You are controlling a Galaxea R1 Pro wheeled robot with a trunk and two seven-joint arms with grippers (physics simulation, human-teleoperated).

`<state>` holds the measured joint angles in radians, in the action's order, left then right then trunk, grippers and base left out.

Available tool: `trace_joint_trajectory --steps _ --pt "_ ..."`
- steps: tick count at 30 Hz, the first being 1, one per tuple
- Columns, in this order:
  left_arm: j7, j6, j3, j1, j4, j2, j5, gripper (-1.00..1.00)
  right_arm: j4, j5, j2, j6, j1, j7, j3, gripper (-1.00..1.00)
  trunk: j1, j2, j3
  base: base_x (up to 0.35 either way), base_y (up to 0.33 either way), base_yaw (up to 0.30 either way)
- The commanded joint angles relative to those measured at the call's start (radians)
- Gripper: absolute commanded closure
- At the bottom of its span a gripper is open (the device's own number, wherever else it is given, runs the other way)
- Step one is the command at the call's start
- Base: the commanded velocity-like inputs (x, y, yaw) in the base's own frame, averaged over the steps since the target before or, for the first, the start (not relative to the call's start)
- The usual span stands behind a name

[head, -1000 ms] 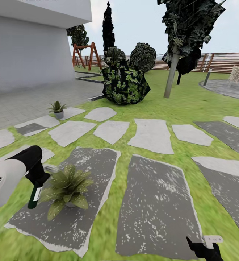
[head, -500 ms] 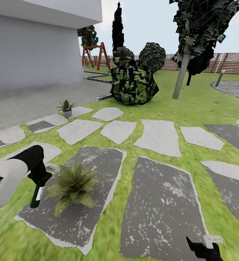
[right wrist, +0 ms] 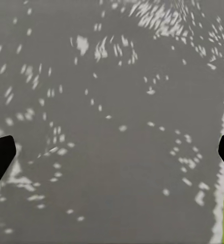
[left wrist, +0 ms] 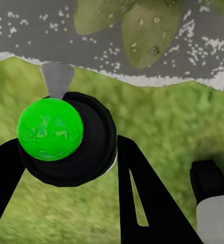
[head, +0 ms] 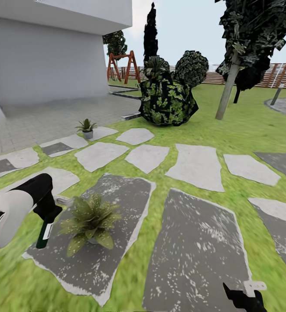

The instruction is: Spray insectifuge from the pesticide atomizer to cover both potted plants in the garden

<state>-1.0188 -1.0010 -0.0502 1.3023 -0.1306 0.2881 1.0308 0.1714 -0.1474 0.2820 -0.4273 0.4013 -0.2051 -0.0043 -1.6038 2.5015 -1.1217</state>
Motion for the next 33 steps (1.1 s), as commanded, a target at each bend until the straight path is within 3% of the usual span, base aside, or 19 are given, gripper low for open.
trace_joint_trajectory --steps 1,26,33 --pt "-0.009 -0.005 -0.005 0.000 -0.002 0.000 0.003 1.00 -0.001 -0.011 0.000 -0.002 0.001 -0.009 0.000 -1.00 0.000 0.000 -0.001 0.006 -0.029 0.102" --pt "-0.008 -0.005 -0.005 0.000 -0.004 -0.001 0.002 1.00 -0.001 -0.010 -0.001 -0.002 0.001 -0.009 0.000 -1.00 0.000 0.000 -0.001 0.025 -0.260 0.081" --pt "-0.007 -0.005 -0.004 0.000 -0.004 -0.001 0.002 1.00 -0.001 -0.010 -0.001 -0.002 0.001 -0.009 0.000 -1.00 0.000 0.000 -0.001 -0.204 -0.211 0.000"
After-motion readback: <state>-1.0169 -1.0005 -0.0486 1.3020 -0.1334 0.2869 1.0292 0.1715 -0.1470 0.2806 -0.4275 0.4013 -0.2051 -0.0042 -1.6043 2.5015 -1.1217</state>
